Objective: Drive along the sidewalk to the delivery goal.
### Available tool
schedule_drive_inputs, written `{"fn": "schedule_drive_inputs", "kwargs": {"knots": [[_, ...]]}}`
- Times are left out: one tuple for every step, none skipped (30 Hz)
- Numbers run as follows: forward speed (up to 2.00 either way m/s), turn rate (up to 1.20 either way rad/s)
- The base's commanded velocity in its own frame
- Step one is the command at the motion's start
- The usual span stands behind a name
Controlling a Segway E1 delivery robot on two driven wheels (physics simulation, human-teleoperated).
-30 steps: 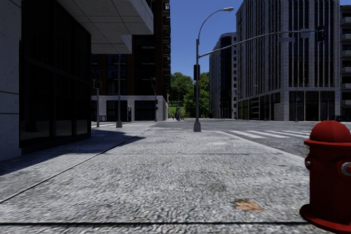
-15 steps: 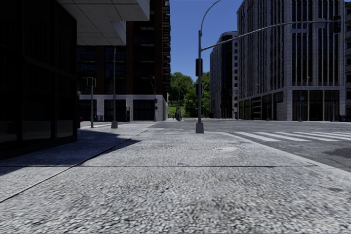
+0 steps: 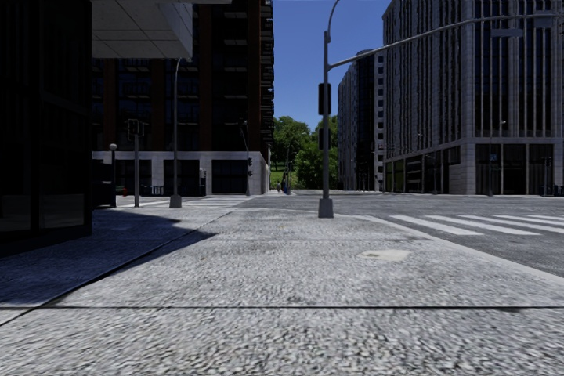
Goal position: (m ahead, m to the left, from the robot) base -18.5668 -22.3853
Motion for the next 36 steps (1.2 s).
{"fn": "schedule_drive_inputs", "kwargs": {"knots": [[2.0,0.0],[2.0,0.0],[2.0,0.0],[2.0,0.0],[2.0,0.0],[2.0,0.0],[2.0,0.0],[2.0,0.0],[2.0,0.0],[2.0,0.0],[2.0,0.0],[2.0,0.0],[2.0,0.0],[2.0,0.0],[2.0,0.0],[2.0,0.0],[2.0,0.0],[2.0,0.0],[2.0,0.0],[2.0,0.0],[2.0,0.0],[2.0,0.0],[2.0,0.0],[2.0,0.0],[2.0,0.0],[2.0,0.0],[2.0,0.0],[2.0,0.0],[2.0,0.0],[2.0,0.0],[2.0,0.0],[2.0,0.0],[2.0,0.0],[2.0,0.0],[2.0,0.0],[2.0,0.0]]}}
